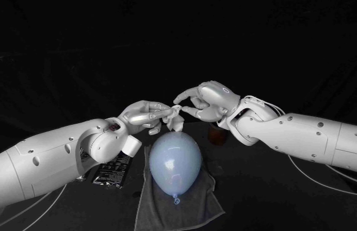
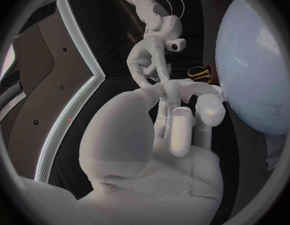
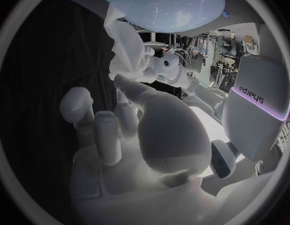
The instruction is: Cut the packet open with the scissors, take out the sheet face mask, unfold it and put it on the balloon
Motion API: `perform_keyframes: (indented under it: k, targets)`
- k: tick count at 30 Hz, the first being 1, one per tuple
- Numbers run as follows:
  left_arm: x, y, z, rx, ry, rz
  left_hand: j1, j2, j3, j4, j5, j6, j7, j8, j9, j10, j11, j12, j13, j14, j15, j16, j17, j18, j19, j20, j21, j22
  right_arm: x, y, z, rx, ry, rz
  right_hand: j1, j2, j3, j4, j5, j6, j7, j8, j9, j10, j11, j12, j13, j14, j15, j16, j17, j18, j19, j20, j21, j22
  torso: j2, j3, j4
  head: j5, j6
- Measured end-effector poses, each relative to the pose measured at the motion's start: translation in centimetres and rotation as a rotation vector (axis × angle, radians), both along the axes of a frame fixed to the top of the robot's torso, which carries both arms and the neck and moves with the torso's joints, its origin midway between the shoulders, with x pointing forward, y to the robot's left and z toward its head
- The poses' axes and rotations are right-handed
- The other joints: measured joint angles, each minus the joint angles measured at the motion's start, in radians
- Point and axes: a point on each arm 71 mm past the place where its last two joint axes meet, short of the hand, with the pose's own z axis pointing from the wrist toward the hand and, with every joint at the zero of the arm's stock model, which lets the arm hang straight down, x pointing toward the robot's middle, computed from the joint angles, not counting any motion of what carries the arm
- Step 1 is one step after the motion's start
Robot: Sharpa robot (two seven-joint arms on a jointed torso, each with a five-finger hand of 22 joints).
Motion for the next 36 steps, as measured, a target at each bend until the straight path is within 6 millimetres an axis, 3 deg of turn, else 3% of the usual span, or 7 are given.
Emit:
perform_keyframes:
  k: [20,36]
  targets:
    - [-0.01,0.09,-0.03,0.002,0.004,-0.005,-0.004,-0.004,0.0,0.0,-0.002,0.0,0.0,-0.001,0.0,0.001,0.001,0.0,0.0,0.0,0.0,0.003,0.0,0.0,0.0,0.0,0.0,0.0,-0.56,-0.12,-0.09,-0.055,-0.057,0.016,0.005,0.005,-0.031,0.025,0.0,0.05,-0.006,0.025,0.007,0.047,-0.003,0.051,0.0,-0.002,-0.005,0.022,-0.001,-0.002,0.048,-0.002,0.08,0.001,0.0,0.0006,0.0003,0.0,-0.005]
    - [-0.13,-0.08,-0.01,0.001,0.005,-0.014,-0.001,-0.001,0.003,-0.003,0.001,0.0,0.0,0.002,0.001,0.001,0.001,0.004,0.002,0.0,0.0,0.003,0.0,0.0,0.007,0.0,0.0,0.003,-0.19,0.23,-0.22,-0.06,-0.057,0.005,-0.007,0.018,-0.048,0.052,0.0,0.059,-0.008,0.025,0.008,0.062,-0.002,0.064,0.0,-0.002,-0.005,0.023,0.0,-0.009,0.064,-0.004,0.1,0.0,0.0,0.0006,0.0005,-0.004,-0.008]
